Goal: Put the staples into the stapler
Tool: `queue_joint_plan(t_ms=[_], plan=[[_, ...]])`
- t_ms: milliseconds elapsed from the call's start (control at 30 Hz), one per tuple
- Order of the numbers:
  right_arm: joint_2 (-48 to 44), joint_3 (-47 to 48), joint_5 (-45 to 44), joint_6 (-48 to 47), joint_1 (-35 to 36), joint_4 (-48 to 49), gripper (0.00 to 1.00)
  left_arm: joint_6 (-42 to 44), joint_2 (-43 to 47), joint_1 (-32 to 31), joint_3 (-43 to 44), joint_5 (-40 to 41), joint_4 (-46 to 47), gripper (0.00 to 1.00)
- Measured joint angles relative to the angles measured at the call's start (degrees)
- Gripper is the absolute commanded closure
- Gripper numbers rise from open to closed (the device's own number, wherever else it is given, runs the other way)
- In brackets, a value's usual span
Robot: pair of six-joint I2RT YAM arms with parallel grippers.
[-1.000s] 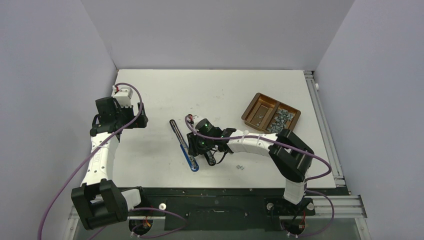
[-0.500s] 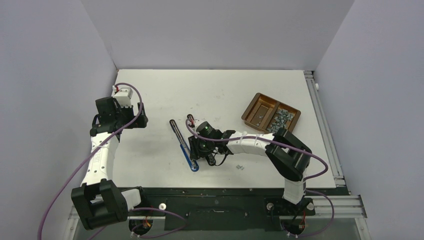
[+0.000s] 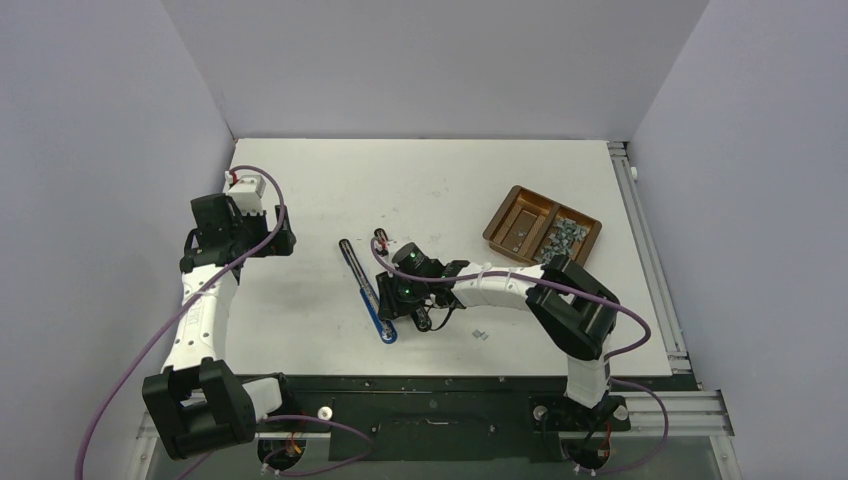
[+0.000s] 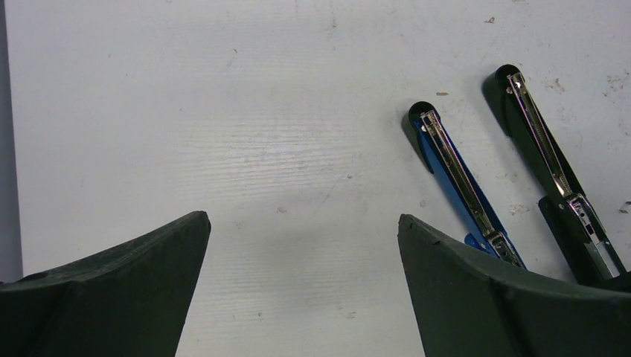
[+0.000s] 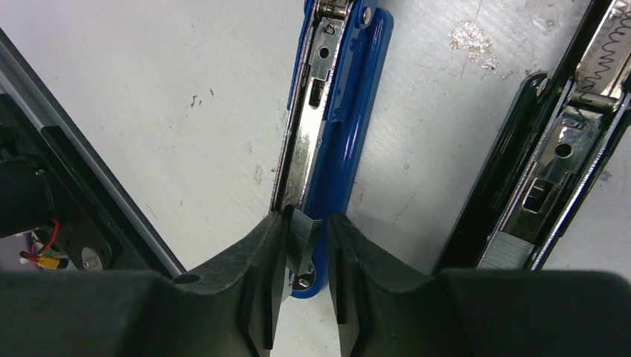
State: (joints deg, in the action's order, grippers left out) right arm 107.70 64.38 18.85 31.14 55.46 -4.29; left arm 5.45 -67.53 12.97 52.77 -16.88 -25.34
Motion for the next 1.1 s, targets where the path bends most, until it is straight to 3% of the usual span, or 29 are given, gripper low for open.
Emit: queue_joint_plan(t_ms=[367,700,1100], plan=[[0.0,0.76,-2.6,-0.7,0.61,-1.64,0.68,-0.02,0.0,0.0,0.0,0.0,0.0,0.04],[0.0,3.34,-11.23,-2.03,4.24,-5.31,0.69,-0.02,0.0,0.0,0.0,0.15,0.0,0.04],[0.0,4.28,-15.52,-2.14,5.09,-7.13,0.77,-0.02,0.0,0.0,0.0,0.15,0.0,0.04]])
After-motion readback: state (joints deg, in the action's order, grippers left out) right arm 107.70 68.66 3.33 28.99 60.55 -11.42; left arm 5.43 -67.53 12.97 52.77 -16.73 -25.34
